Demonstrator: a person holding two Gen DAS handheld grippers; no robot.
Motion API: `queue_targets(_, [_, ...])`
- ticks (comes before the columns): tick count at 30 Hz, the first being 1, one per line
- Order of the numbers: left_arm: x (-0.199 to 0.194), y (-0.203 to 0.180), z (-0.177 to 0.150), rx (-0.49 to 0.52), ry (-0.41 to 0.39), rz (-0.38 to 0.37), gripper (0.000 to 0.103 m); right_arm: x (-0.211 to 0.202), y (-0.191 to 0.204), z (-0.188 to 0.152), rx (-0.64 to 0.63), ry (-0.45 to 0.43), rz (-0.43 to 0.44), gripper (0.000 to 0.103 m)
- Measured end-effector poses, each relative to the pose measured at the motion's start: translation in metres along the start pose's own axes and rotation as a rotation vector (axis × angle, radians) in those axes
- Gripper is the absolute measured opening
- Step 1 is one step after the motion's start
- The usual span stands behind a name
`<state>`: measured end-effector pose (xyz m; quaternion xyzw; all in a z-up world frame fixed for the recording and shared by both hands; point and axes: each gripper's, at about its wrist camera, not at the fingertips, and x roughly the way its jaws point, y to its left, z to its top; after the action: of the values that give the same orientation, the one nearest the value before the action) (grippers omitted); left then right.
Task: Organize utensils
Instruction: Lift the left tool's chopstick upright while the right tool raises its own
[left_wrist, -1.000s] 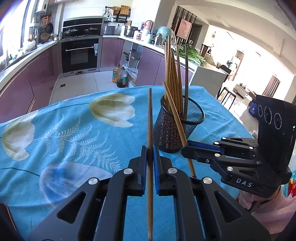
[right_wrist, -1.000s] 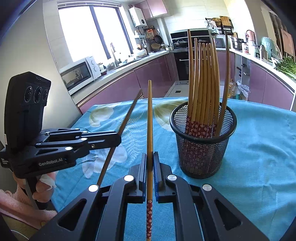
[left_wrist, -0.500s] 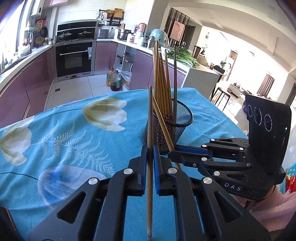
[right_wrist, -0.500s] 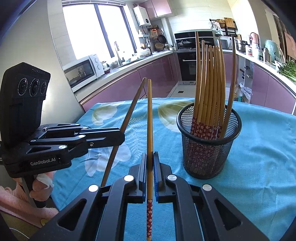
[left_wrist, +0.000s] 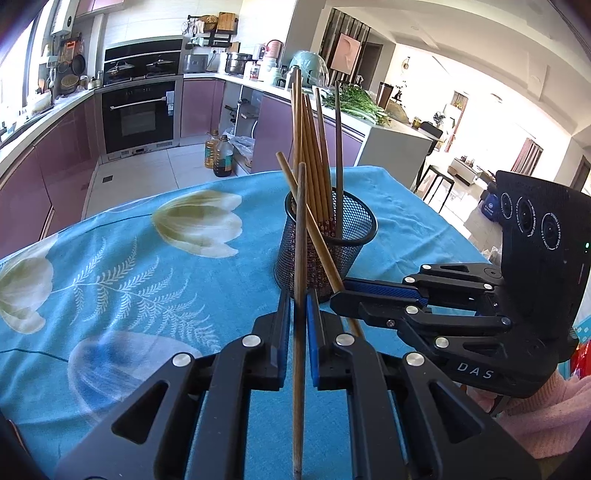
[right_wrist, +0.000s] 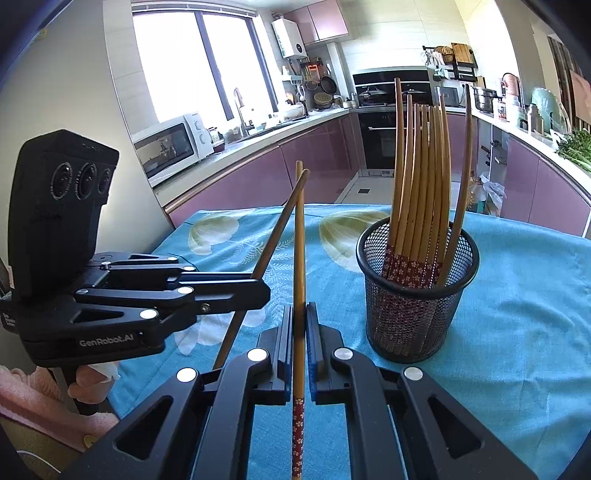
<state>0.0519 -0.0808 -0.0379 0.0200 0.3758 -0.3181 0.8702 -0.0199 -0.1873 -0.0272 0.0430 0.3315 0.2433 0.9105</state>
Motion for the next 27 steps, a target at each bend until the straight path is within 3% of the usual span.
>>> queue_targets(27, [-0.014,-0.006,0.004,0.006,-0.036,-0.007,0.008,-0.014,-0.006,0.001,0.027,-0.051,-0.052,0.006])
